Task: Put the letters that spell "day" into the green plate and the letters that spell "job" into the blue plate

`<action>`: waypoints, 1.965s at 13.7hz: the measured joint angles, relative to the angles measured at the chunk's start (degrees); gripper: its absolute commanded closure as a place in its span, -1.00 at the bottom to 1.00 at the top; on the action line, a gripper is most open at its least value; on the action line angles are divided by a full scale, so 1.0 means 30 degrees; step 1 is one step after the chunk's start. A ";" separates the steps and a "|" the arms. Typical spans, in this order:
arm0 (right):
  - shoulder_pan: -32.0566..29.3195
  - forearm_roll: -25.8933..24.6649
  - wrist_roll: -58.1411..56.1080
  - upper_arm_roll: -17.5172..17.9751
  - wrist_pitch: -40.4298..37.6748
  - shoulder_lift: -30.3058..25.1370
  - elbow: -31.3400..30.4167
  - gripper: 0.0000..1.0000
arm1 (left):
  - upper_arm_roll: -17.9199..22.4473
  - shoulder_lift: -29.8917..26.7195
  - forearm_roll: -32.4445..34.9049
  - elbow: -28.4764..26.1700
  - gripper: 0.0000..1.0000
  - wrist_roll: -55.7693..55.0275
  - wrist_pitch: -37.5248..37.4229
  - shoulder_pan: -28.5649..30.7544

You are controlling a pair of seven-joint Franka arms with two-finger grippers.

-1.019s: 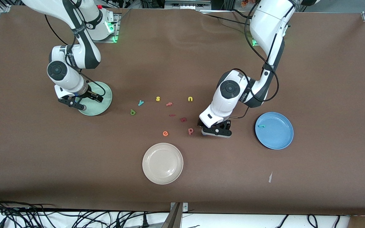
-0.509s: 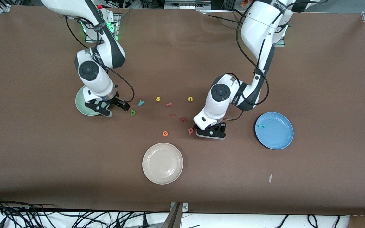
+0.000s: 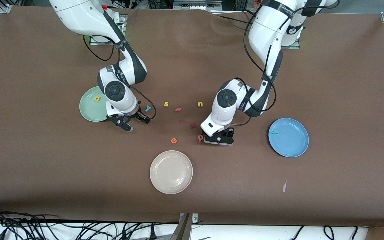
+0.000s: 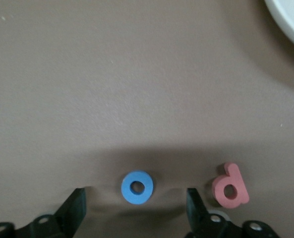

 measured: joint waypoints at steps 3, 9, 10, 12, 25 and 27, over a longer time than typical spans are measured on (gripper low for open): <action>-0.0004 0.0007 0.0005 0.0000 0.0475 0.0329 0.0016 -0.08 | 0.0008 0.0034 0.0000 0.0004 0.07 0.0001 0.0008 -0.0049; -0.0002 0.0017 0.0033 0.0029 0.0626 0.0539 0.0085 0.77 | 0.0118 0.0010 0.0000 0.0258 0.83 0.0126 0.0032 -0.0050; -0.0002 0.0018 0.0033 0.0041 0.0624 0.0541 0.0115 0.79 | 0.0139 0.0004 0.0000 0.0272 0.92 0.0166 0.0030 -0.0051; -0.0005 0.0018 0.0015 0.0041 0.0624 0.0546 0.0160 0.79 | 0.0141 0.0005 0.0000 0.0272 0.92 0.0173 0.0031 -0.0052; -0.0835 0.0136 -1.0429 -0.3464 -0.2608 -0.3260 -0.3934 -0.83 | 0.1335 -0.4166 0.0000 -0.3750 0.89 0.6884 -0.1050 0.4862; -0.0807 0.0136 -1.0450 -0.3757 -0.1850 -0.3813 -0.5484 -1.00 | 0.1327 -0.5036 0.0000 -0.5030 0.82 0.8463 -0.1056 0.5873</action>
